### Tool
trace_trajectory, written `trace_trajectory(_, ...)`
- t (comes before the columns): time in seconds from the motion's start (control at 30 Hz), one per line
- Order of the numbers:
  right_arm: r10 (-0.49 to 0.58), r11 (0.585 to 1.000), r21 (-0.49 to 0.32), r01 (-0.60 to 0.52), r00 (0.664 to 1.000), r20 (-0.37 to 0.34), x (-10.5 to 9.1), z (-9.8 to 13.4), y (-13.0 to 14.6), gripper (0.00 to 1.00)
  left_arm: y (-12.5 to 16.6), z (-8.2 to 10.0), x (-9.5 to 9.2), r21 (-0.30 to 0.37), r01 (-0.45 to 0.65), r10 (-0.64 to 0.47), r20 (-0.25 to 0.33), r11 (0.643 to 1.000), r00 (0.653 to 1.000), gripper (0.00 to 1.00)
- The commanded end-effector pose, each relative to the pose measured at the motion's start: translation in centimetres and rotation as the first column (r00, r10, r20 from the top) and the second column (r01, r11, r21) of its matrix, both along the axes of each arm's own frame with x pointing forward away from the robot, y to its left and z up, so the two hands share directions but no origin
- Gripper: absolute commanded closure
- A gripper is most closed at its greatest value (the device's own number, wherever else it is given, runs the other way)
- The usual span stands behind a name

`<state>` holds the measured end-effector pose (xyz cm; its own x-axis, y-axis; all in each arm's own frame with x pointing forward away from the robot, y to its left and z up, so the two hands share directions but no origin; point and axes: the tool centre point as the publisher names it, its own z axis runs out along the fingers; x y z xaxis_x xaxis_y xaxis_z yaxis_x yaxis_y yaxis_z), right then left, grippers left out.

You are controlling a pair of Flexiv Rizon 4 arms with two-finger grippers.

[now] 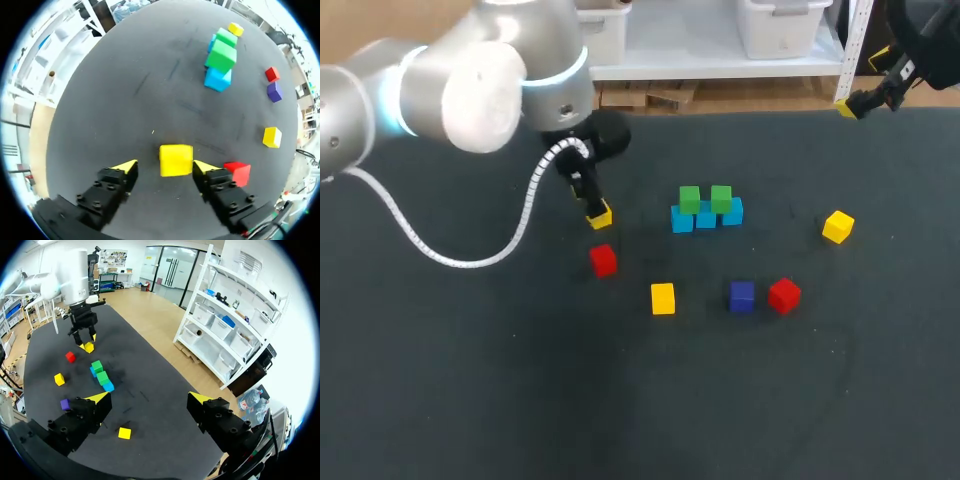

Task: Place the blue cubes, place green cubes on the blue cubes, place the yellow cubes on the green cubes, then place the red cubes on the yellow cubes, and place purple cube on the red cubes.

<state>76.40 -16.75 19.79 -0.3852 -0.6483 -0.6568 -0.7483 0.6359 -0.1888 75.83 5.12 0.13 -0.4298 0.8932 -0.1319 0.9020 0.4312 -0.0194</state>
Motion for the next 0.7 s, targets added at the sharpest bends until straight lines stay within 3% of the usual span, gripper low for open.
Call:
trace_trajectory(0.03,0.0,1.0,0.0,0.0,1.0,0.0,0.0,0.0,0.0,0.0,0.6,-0.2,0.6,-0.042,-0.003,0.001,-0.04,0.999,0.999,0.0)
trace_trajectory(0.3,0.0,1.0,0.0,0.0,1.0,0.0,0.0,0.0,0.0,0.0,-0.5,0.3,1.6,-0.043,0.021,-0.022,-0.013,0.999,1.0,0.0)
trace_trajectory(0.57,0.0,1.0,0.0,0.0,1.0,0.0,0.0,0.0,0.0,0.0,-1.6,-0.2,1.9,-0.043,0.09,-0.091,-0.041,0.995,0.995,0.04)
trace_trajectory(0.6,0.0,1.0,0.0,0.0,1.0,0.0,0.0,0.0,0.0,0.0,-1.6,-0.2,1.9,-0.042,0.095,-0.097,-0.043,0.995,0.994,0.09)
trace_trajectory(0.63,0.0,1.0,0.0,0.0,1.0,0.0,0.0,0.0,0.0,0.0,-1.7,-0.2,2.0,-0.042,0.096,-0.097,-0.043,0.995,0.994,0.23)
trace_trajectory(0.67,0.0,1.0,0.0,0.0,1.0,0.0,0.0,0.0,0.0,0.0,-1.7,-0.2,2.1,-0.044,0.096,-0.098,-0.043,0.994,0.994,0.53)
trace_trajectory(0.7,0.0,1.0,0.0,0.0,1.0,0.0,0.0,0.0,0.0,0.0,-1.7,-0.2,2.1,-0.044,0.097,-0.099,-0.043,0.994,0.994,0.64)
